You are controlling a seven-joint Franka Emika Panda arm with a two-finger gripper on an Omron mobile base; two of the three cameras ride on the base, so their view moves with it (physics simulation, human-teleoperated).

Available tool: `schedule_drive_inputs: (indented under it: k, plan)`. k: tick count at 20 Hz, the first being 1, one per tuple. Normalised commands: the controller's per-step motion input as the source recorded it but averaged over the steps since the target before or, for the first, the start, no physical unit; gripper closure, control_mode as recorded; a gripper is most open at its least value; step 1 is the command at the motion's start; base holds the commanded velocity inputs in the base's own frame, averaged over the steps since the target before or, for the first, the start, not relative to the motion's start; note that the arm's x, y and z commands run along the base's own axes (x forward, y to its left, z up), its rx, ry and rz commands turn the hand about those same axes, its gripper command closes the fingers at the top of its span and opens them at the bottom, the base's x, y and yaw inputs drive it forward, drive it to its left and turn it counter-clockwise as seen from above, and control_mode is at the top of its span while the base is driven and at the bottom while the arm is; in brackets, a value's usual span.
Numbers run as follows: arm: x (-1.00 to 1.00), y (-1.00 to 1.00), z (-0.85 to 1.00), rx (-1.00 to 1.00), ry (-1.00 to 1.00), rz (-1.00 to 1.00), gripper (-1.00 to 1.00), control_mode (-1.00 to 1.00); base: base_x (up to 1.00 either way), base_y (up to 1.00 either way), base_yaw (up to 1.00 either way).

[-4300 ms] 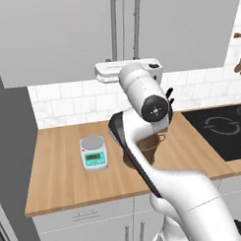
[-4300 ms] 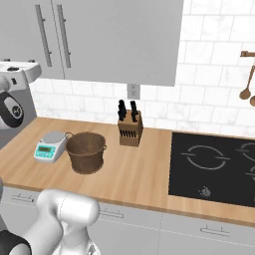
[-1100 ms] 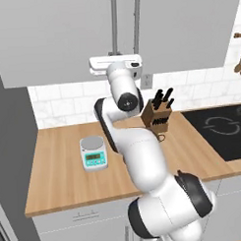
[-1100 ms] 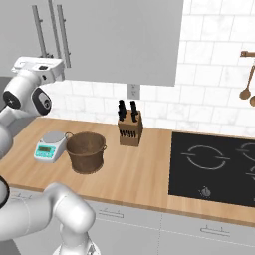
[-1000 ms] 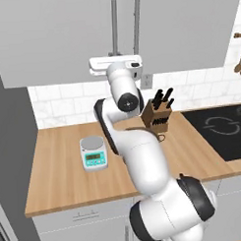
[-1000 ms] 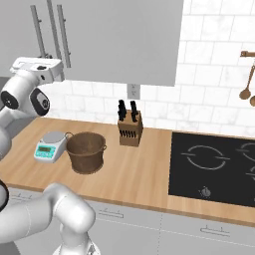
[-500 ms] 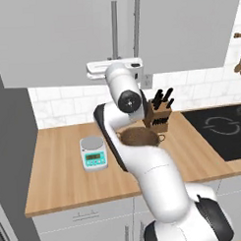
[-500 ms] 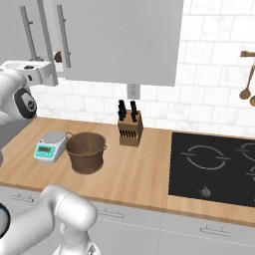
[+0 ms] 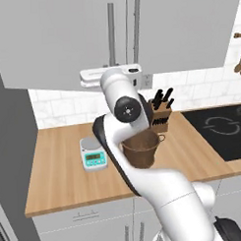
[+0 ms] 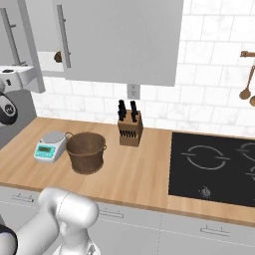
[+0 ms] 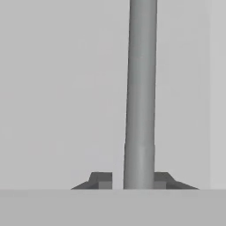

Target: Open the cabinet, pick up the bread from the cabinet and place it in the basket. Then move the basket to the dining counter.

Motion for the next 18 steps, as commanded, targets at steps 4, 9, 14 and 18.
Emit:
schedule_drive_inputs:
  k: [4,9,14,18]
  plan:
    - [-0.63,0.62,0.00,0.00,0.02,0.00,1.00,-1.00,0.00,0.00,0.00]
    - [-0.63,0.62,0.00,0.00,0.03,0.00,1.00,-1.00,0.00,0.00,0.00]
    - [-0.53,0.61,0.00,0.00,0.03,0.02,1.00,-1.00,0.00,0.00,0.00]
    - [-0.39,0.49,0.00,0.00,0.05,0.05,1.00,-1.00,0.00,0.00,0.00]
